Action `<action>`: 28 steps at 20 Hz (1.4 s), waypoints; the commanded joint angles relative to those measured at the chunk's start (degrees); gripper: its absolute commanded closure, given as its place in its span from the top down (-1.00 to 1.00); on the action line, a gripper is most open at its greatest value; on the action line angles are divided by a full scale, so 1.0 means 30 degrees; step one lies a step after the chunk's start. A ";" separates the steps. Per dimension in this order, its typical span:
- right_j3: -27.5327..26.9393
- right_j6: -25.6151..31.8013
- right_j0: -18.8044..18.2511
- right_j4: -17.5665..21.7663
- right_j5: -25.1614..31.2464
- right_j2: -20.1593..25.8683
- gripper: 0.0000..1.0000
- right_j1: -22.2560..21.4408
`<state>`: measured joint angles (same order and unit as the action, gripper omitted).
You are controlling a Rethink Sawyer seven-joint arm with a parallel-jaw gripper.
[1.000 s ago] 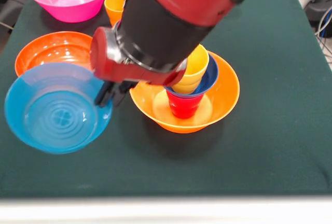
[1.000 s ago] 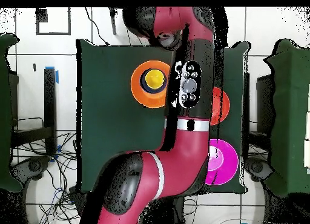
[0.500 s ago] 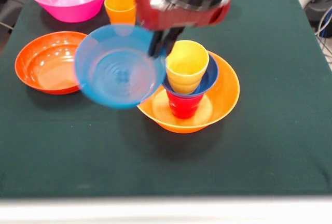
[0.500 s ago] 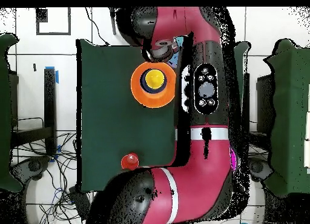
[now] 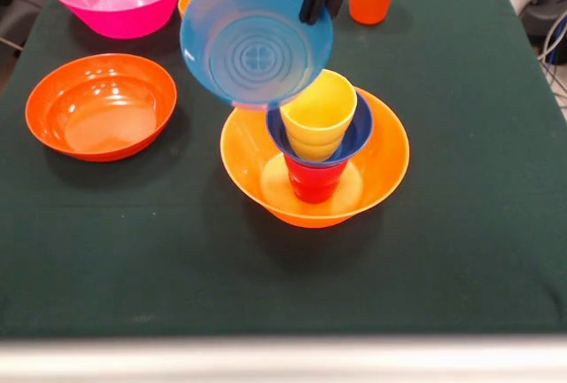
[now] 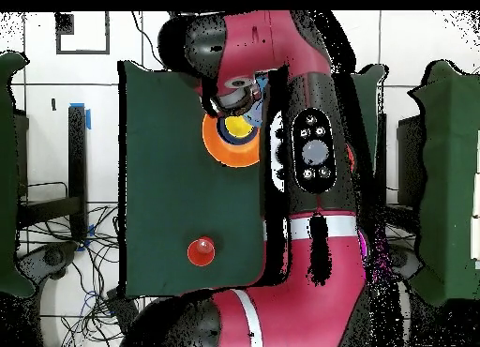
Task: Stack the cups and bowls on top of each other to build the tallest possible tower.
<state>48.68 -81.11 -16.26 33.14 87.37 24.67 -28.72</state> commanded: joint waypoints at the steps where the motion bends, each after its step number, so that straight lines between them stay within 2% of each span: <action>1: 0.4006 -0.2659 0.0259 -0.0948 -0.0833 -0.1166 -1.00 -0.0978; 3: 0.5299 -0.3213 -0.0072 -0.1798 -0.2135 -0.0936 -1.00 -0.1028; 8: 0.7099 -0.3364 -0.0704 -0.3425 -0.4000 -0.0690 -1.00 -0.0866; 14: 0.8494 -0.3457 -0.1060 -0.5136 -0.6071 -0.0670 -1.00 -0.1085; 17: 0.8829 -0.3284 -0.1055 -0.5627 -0.6522 -0.0767 -1.00 -0.0972; 21: 0.8515 -0.2539 -0.0776 -0.5364 -0.5744 -0.1367 -1.00 -0.1241; 26: 0.7282 -0.1189 -0.0099 -0.2885 -0.5517 -0.2766 -1.00 -0.2259; 28: 0.6978 -0.0929 0.0067 -0.2404 -0.5711 -0.2988 -1.00 -0.2464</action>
<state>68.83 -81.11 -17.43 19.67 70.70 19.83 -33.97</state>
